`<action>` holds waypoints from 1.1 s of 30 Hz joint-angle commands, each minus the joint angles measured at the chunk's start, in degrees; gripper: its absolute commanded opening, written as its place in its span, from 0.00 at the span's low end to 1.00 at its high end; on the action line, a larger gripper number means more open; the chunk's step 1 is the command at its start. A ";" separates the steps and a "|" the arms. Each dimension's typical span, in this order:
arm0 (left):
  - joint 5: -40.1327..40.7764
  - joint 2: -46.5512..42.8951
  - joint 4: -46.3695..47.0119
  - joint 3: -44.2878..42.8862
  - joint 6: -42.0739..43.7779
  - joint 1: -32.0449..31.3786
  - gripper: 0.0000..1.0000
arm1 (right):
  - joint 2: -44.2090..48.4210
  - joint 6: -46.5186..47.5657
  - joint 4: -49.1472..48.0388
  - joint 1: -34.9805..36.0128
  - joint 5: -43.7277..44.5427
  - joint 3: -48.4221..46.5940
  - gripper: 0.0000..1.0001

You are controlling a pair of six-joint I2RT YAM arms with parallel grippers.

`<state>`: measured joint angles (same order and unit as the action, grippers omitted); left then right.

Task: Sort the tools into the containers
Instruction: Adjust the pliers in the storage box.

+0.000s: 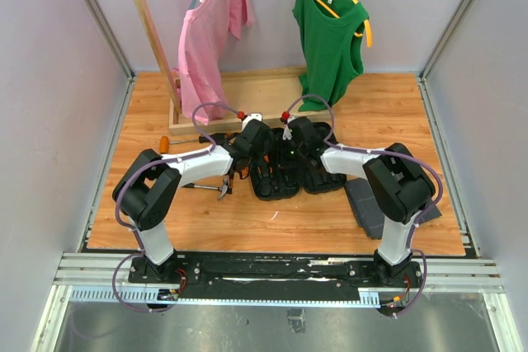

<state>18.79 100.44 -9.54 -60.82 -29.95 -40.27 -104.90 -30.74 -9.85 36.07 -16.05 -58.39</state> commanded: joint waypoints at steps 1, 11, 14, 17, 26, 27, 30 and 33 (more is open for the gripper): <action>1.30 2.02 -0.10 -0.97 0.70 -0.25 0.14 | -2.22 -0.19 -1.21 -1.00 -1.47 -2.57 0.22; 0.63 3.22 -0.86 0.08 0.31 -0.25 0.04 | -3.71 0.60 1.88 -1.01 -0.53 -3.34 0.17; 0.00 3.71 -1.59 0.60 -0.01 -0.25 0.02 | -3.80 0.55 2.09 -1.00 -0.38 -2.92 0.16; -0.13 4.67 -3.36 0.53 -0.10 -0.25 0.01 | -3.82 0.59 2.37 -0.96 -0.06 -2.73 0.16; -0.68 6.75 -8.52 0.54 -0.28 -0.25 0.00 | -3.82 0.83 2.99 -0.96 0.45 -2.51 0.16; -0.76 7.30 -9.14 0.30 -0.26 -0.25 0.00 | -3.82 0.86 2.99 -1.00 0.49 -2.52 0.16; -1.23 8.83 -10.49 0.37 -0.89 -0.25 0.01 | -3.74 0.90 3.08 -1.06 0.56 -2.43 0.17; -1.91 9.39 -10.16 2.09 -2.23 -0.24 0.00 | -3.65 1.05 3.32 -1.08 0.70 -2.23 0.17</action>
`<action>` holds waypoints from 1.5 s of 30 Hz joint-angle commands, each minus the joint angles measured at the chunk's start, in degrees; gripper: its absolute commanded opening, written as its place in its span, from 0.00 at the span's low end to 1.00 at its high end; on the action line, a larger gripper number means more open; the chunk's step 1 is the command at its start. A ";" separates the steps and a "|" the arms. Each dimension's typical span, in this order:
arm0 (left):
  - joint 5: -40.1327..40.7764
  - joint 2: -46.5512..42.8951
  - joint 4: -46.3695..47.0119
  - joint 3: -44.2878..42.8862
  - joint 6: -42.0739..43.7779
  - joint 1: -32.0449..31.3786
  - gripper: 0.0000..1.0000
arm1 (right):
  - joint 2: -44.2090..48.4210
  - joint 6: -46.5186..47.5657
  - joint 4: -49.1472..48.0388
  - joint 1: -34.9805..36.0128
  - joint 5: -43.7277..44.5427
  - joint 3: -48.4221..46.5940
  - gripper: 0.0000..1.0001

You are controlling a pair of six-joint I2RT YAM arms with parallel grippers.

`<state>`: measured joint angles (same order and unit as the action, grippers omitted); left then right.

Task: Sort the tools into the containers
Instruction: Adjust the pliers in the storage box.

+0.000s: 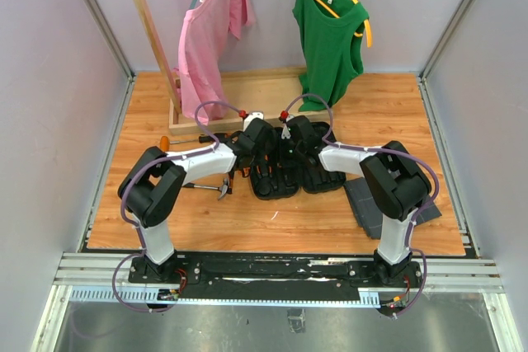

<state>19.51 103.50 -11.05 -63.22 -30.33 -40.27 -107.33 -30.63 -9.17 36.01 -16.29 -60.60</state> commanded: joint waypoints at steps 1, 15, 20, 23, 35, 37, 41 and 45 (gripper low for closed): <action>-2.90 6.54 -8.38 5.18 -2.25 -0.25 0.00 | -1.17 0.99 2.77 -1.09 0.99 0.03 0.17; -6.45 8.48 -4.47 13.83 -5.00 -0.25 0.00 | 1.61 1.16 3.63 -1.13 2.01 1.69 0.18; -7.69 10.29 -3.37 15.09 -5.24 -0.25 0.01 | 3.96 1.97 3.90 -1.14 1.03 1.63 0.19; -8.31 11.37 -2.65 15.42 -5.26 -0.25 0.01 | 4.21 2.12 4.07 -1.19 0.31 1.53 0.19; -9.16 9.49 -3.26 16.00 -3.60 -0.91 0.00 | 1.04 0.10 5.52 -0.96 0.70 4.70 0.16; -9.05 8.76 -3.96 16.34 -3.72 -2.09 0.01 | 2.00 0.10 6.93 -0.58 1.66 5.91 0.16; -9.92 8.47 -4.96 16.67 -4.72 -5.18 0.00 | 4.28 0.41 9.71 0.01 3.37 8.26 0.16; -11.14 7.46 -5.17 18.21 -6.54 -8.00 0.00 | 6.99 0.90 12.64 0.87 4.33 10.53 0.16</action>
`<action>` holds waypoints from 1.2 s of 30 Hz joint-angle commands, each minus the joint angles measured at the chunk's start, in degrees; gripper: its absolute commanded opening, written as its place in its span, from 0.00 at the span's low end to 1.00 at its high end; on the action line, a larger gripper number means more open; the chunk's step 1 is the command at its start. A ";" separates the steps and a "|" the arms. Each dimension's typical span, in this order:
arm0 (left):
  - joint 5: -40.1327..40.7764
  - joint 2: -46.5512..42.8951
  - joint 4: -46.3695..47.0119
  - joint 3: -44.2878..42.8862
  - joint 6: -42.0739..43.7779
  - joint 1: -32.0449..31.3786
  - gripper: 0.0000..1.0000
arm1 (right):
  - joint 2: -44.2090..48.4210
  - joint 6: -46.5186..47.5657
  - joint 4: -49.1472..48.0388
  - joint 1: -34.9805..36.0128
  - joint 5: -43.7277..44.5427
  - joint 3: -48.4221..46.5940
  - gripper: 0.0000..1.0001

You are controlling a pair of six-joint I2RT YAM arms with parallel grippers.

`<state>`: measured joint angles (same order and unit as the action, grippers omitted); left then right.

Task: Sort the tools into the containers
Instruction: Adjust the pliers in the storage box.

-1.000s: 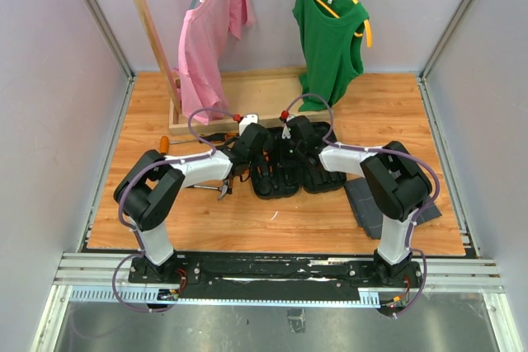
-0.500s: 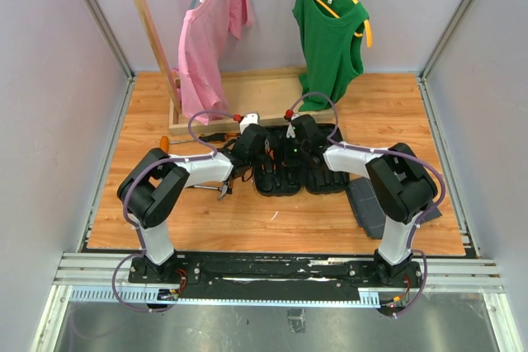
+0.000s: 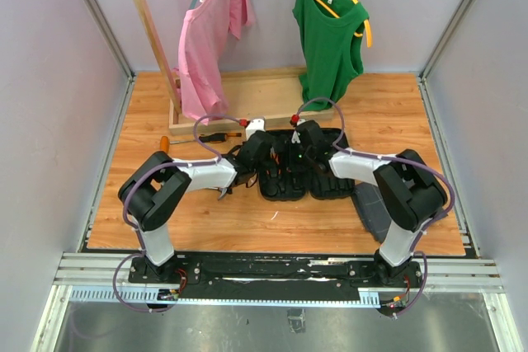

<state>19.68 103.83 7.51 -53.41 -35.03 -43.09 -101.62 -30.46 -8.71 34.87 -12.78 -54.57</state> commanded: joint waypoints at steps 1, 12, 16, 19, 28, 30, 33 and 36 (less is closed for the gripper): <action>-11.55 6.64 -23.76 8.94 -2.47 -5.65 0.00 | 2.05 0.71 12.63 2.28 0.74 5.08 0.16; -8.46 -1.31 -25.71 2.02 -1.82 -5.95 0.01 | 8.38 3.46 16.42 2.79 0.35 5.32 0.20; -6.35 -2.61 -27.38 -3.27 -0.79 -5.93 0.02 | 10.35 3.77 16.71 2.71 -0.11 3.77 0.24; -5.42 -4.35 -27.34 -5.17 -0.44 -5.87 0.05 | 12.15 3.72 16.41 2.66 -0.09 2.95 0.27; -2.90 -11.84 -24.00 -8.06 0.00 -5.57 0.10 | 15.34 3.94 15.90 1.78 2.09 0.42 0.35; -2.16 -14.41 -22.96 -7.01 -0.20 -4.98 0.11 | 14.42 4.32 16.81 1.82 2.41 -1.27 0.35; -1.18 -19.09 -21.22 -3.93 -0.88 -3.34 0.12 | 12.40 4.23 17.66 1.87 2.79 -3.53 0.35; -1.37 -23.15 -19.99 0.50 -2.02 -0.56 0.13 | 9.74 4.00 19.83 2.46 3.93 -6.67 0.34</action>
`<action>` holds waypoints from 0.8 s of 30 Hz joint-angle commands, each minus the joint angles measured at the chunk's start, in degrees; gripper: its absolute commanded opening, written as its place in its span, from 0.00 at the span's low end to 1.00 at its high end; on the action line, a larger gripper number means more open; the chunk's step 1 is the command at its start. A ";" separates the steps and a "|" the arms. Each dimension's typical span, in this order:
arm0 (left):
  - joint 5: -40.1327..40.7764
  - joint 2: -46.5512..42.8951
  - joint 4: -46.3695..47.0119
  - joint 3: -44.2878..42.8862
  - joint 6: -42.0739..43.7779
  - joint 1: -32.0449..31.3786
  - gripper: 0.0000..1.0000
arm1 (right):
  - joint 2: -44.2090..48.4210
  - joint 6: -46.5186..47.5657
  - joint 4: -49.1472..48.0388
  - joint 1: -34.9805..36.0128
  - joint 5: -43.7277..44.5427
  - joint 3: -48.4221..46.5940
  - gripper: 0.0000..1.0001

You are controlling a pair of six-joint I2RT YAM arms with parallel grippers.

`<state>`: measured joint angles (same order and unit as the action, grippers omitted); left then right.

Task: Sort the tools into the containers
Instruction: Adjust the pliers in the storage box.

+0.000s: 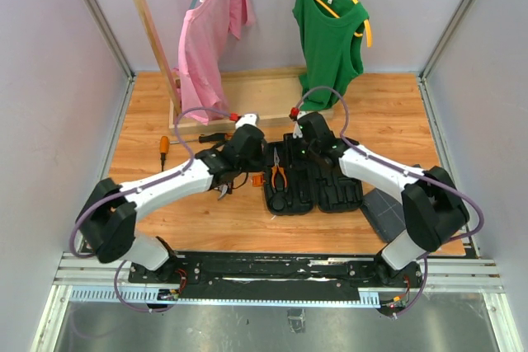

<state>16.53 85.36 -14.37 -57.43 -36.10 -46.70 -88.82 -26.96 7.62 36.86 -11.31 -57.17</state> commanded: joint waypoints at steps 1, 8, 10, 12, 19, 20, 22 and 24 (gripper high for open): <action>1.79 -5.89 2.07 6.07 -1.33 3.99 0.13 | -4.18 0.50 4.59 0.87 3.31 -5.44 0.34; 4.00 -13.05 3.21 14.36 -2.58 6.42 0.16 | -10.76 0.95 12.25 3.68 11.53 -13.12 0.36; 3.91 -13.81 3.54 15.58 -2.66 6.66 0.17 | -12.13 0.94 13.53 4.27 12.90 -14.57 0.36; 3.89 -14.07 3.77 16.49 -2.81 6.84 0.17 | -13.51 1.14 14.40 4.96 13.39 -15.89 0.36; 2.90 -14.22 5.22 17.89 -2.60 7.14 0.17 | -17.95 1.65 17.87 7.51 16.11 -20.90 0.36; 2.89 -14.17 5.23 17.88 -2.50 7.15 0.17 | -18.30 1.56 18.24 7.75 16.65 -21.19 0.36; 2.89 -14.30 5.32 18.12 -2.12 7.23 0.17 | -18.86 1.56 19.05 7.98 17.83 -21.56 0.36; 3.04 -14.62 5.40 18.42 -1.82 7.23 0.17 | -19.26 1.55 19.42 8.21 18.33 -21.78 0.35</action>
<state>18.98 72.16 -10.81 -40.03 -38.37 -39.86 -107.20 -25.87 23.35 44.07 3.29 -77.12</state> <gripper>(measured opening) 0.170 0.355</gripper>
